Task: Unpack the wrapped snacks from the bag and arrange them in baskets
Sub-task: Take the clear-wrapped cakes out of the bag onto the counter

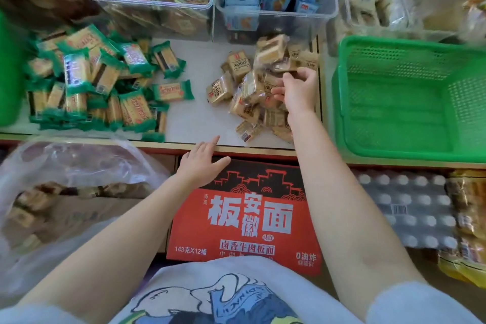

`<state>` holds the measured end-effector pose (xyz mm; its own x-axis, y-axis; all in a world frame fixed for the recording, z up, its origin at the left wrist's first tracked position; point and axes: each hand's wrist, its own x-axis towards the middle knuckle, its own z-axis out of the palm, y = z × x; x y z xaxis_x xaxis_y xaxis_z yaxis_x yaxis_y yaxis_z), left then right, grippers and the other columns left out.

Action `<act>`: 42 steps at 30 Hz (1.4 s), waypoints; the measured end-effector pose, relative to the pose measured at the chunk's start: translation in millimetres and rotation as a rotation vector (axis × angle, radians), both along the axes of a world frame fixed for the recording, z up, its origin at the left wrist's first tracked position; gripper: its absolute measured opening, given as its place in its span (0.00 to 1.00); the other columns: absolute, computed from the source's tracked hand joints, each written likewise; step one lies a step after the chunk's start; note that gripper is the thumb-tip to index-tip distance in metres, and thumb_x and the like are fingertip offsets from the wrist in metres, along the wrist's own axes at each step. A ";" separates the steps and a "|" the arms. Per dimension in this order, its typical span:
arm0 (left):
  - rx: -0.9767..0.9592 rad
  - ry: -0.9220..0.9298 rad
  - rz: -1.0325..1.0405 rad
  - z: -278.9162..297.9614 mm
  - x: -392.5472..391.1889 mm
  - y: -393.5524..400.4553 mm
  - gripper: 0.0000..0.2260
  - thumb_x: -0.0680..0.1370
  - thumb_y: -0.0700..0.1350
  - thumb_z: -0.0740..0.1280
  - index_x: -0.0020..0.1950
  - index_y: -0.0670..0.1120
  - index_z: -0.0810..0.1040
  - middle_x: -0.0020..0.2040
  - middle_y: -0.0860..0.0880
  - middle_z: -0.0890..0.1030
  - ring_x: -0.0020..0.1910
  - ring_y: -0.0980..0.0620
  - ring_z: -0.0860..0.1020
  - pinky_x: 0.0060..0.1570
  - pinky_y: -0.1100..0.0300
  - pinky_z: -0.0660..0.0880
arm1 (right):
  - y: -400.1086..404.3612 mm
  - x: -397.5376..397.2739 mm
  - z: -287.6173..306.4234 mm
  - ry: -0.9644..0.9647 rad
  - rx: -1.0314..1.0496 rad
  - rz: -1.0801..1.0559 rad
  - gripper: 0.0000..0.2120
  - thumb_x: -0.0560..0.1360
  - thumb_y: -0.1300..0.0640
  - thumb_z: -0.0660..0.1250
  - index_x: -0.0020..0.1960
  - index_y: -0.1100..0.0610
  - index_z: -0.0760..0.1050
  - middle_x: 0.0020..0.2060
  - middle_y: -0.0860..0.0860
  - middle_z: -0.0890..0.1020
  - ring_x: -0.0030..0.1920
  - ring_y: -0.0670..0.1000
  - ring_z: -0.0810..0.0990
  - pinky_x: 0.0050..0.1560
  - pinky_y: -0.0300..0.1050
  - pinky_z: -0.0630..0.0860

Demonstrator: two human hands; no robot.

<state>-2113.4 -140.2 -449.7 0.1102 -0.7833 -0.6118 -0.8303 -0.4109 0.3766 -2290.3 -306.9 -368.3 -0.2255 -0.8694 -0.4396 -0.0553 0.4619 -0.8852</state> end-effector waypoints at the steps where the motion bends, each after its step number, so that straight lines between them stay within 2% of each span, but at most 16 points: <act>1: 0.006 0.000 0.000 0.0 -0.3 -0.4 0.32 0.81 0.64 0.56 0.82 0.57 0.49 0.80 0.49 0.60 0.80 0.49 0.54 0.76 0.43 0.54 | 2.4 0.6 -4.5 0.078 -0.037 0.027 0.14 0.80 0.63 0.63 0.64 0.56 0.68 0.46 0.54 0.83 0.37 0.50 0.83 0.37 0.43 0.82; 4: 0.022 0.014 0.040 -2.2 0.8 -3.5 0.32 0.81 0.64 0.56 0.82 0.57 0.49 0.80 0.49 0.61 0.80 0.49 0.55 0.76 0.43 0.55 | 20.3 -1.8 -23.5 0.496 -0.292 0.230 0.18 0.77 0.54 0.64 0.67 0.52 0.69 0.56 0.54 0.78 0.53 0.54 0.80 0.53 0.51 0.81; 7: 0.027 0.040 0.081 -7.2 3.5 -6.6 0.31 0.81 0.65 0.55 0.82 0.58 0.50 0.79 0.49 0.64 0.79 0.48 0.57 0.74 0.43 0.58 | 38.8 -7.4 -42.9 0.907 -0.398 0.616 0.27 0.79 0.45 0.61 0.77 0.46 0.63 0.78 0.57 0.61 0.77 0.60 0.59 0.74 0.60 0.58; 9: 0.013 0.058 0.094 -8.0 4.4 -7.1 0.31 0.81 0.66 0.54 0.82 0.58 0.50 0.78 0.49 0.65 0.79 0.47 0.57 0.75 0.42 0.59 | 46.2 -11.4 -54.2 1.041 -0.294 0.829 0.30 0.81 0.40 0.54 0.81 0.42 0.52 0.82 0.53 0.49 0.81 0.57 0.46 0.77 0.63 0.46; 11: 0.012 0.075 0.095 -8.2 3.9 -6.0 0.31 0.81 0.65 0.54 0.82 0.57 0.51 0.79 0.48 0.63 0.80 0.48 0.56 0.75 0.42 0.58 | 46.8 -16.0 -63.9 1.100 -0.198 0.893 0.30 0.82 0.38 0.50 0.81 0.41 0.45 0.82 0.50 0.44 0.81 0.57 0.41 0.78 0.64 0.42; 14: 0.021 0.134 0.094 -5.1 3.3 -1.4 0.31 0.82 0.64 0.56 0.82 0.57 0.51 0.81 0.48 0.59 0.81 0.50 0.52 0.77 0.43 0.55 | 43.6 -12.9 -55.2 1.062 -0.133 0.834 0.30 0.82 0.39 0.52 0.82 0.44 0.49 0.82 0.51 0.47 0.81 0.58 0.43 0.77 0.63 0.42; 16: -0.051 0.218 0.152 2.6 5.2 5.4 0.30 0.82 0.60 0.59 0.81 0.55 0.56 0.80 0.49 0.61 0.79 0.49 0.56 0.76 0.46 0.59 | 49.4 -2.9 -43.2 1.013 -0.183 0.705 0.29 0.82 0.44 0.57 0.80 0.51 0.57 0.81 0.55 0.55 0.81 0.59 0.49 0.77 0.62 0.45; 18: -0.227 0.241 0.239 11.9 13.0 20.1 0.24 0.82 0.54 0.62 0.78 0.50 0.65 0.75 0.49 0.68 0.75 0.50 0.63 0.73 0.52 0.63 | 69.1 16.3 -31.7 0.977 -0.350 0.594 0.24 0.80 0.50 0.60 0.73 0.57 0.67 0.75 0.57 0.66 0.78 0.59 0.60 0.77 0.61 0.53; 20: -0.427 0.180 0.317 16.8 32.4 46.1 0.17 0.82 0.48 0.64 0.70 0.46 0.75 0.69 0.46 0.74 0.70 0.48 0.67 0.71 0.51 0.65 | 99.3 47.8 -25.8 0.888 -0.514 0.590 0.17 0.78 0.53 0.61 0.65 0.59 0.74 0.64 0.56 0.77 0.68 0.58 0.71 0.70 0.57 0.66; 23: -0.557 -0.038 0.442 6.8 88.2 107.7 0.13 0.76 0.43 0.65 0.59 0.41 0.81 0.66 0.39 0.75 0.67 0.39 0.71 0.66 0.41 0.69 | 158.2 114.0 -30.9 0.622 -0.404 0.857 0.10 0.80 0.56 0.61 0.56 0.58 0.78 0.50 0.53 0.82 0.53 0.55 0.77 0.52 0.49 0.73; 25: -0.481 -0.223 0.545 -0.2 136.2 154.8 0.14 0.76 0.41 0.67 0.62 0.42 0.79 0.71 0.37 0.70 0.72 0.36 0.66 0.69 0.41 0.65 | 198.2 163.7 -40.9 0.499 -0.210 1.132 0.07 0.81 0.55 0.61 0.53 0.56 0.77 0.42 0.51 0.80 0.44 0.53 0.77 0.41 0.48 0.70; 27: -0.402 -0.373 0.666 -4.9 184.5 203.0 0.19 0.76 0.41 0.69 0.67 0.44 0.76 0.76 0.35 0.63 0.76 0.34 0.59 0.72 0.39 0.60 | 234.1 214.5 -54.2 0.405 -0.057 1.339 0.10 0.82 0.49 0.60 0.53 0.54 0.76 0.40 0.48 0.79 0.42 0.51 0.77 0.39 0.45 0.69; 33: -0.048 -0.558 0.828 -24.1 294.1 316.7 0.23 0.77 0.53 0.69 0.72 0.55 0.73 0.81 0.35 0.46 0.78 0.30 0.46 0.74 0.36 0.52 | 322.5 341.5 -104.9 0.177 0.355 1.346 0.16 0.82 0.41 0.59 0.55 0.51 0.78 0.55 0.49 0.81 0.55 0.52 0.80 0.47 0.45 0.72; 37: 0.155 -0.376 0.889 -42.5 334.1 343.5 0.27 0.78 0.63 0.64 0.76 0.60 0.65 0.81 0.41 0.38 0.79 0.33 0.44 0.75 0.38 0.52 | 353.4 402.1 -126.3 0.158 0.477 1.332 0.18 0.83 0.47 0.62 0.69 0.53 0.74 0.65 0.46 0.75 0.63 0.49 0.74 0.57 0.43 0.68; 40: 0.131 -0.198 0.909 -51.1 348.7 357.2 0.34 0.77 0.66 0.64 0.80 0.64 0.54 0.82 0.43 0.40 0.80 0.36 0.49 0.74 0.39 0.57 | 366.3 436.6 -138.4 0.149 0.508 1.310 0.21 0.82 0.52 0.63 0.73 0.56 0.70 0.68 0.47 0.73 0.69 0.51 0.71 0.58 0.40 0.66; 42: 0.070 -0.043 1.003 -52.6 354.4 364.7 0.37 0.76 0.65 0.67 0.79 0.66 0.51 0.82 0.41 0.45 0.80 0.38 0.53 0.73 0.43 0.61 | 374.6 455.7 -146.8 0.161 0.487 1.337 0.19 0.82 0.57 0.64 0.72 0.57 0.72 0.68 0.51 0.75 0.66 0.50 0.73 0.56 0.38 0.67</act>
